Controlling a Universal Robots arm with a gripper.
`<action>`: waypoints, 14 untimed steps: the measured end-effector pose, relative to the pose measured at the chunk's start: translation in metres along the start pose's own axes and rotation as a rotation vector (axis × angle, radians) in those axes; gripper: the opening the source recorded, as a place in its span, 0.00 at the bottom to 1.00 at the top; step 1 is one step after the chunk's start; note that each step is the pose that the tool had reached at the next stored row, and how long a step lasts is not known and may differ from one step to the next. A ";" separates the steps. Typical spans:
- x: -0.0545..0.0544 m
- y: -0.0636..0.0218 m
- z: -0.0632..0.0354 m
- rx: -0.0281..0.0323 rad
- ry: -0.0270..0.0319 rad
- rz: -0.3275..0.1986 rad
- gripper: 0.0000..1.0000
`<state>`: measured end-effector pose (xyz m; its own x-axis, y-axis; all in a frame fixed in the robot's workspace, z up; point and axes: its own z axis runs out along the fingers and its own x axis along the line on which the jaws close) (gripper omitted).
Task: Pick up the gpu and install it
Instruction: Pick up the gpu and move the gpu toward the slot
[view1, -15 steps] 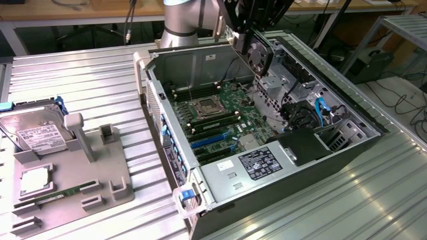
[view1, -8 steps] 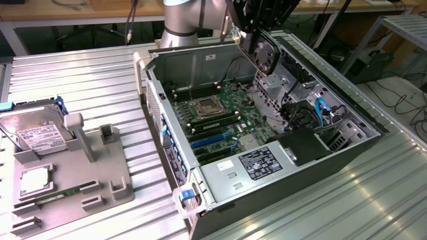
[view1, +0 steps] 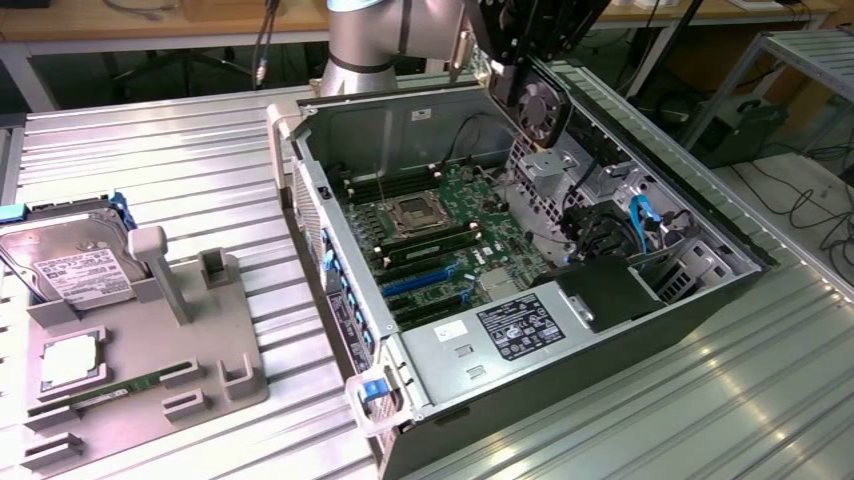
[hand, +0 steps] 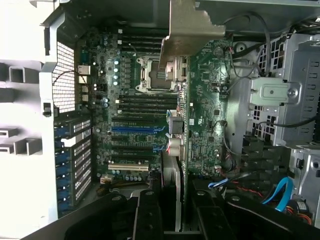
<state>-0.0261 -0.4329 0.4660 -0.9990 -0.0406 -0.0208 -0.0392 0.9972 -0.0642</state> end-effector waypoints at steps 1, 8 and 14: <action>-0.002 -0.0001 0.0001 0.0000 0.0000 0.000 0.28; -0.005 -0.0002 0.0002 -0.0001 0.0000 0.000 0.28; -0.005 -0.0002 0.0002 -0.0001 0.0000 0.000 0.28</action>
<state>-0.0209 -0.4329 0.4660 -0.9990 -0.0406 -0.0208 -0.0392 0.9972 -0.0641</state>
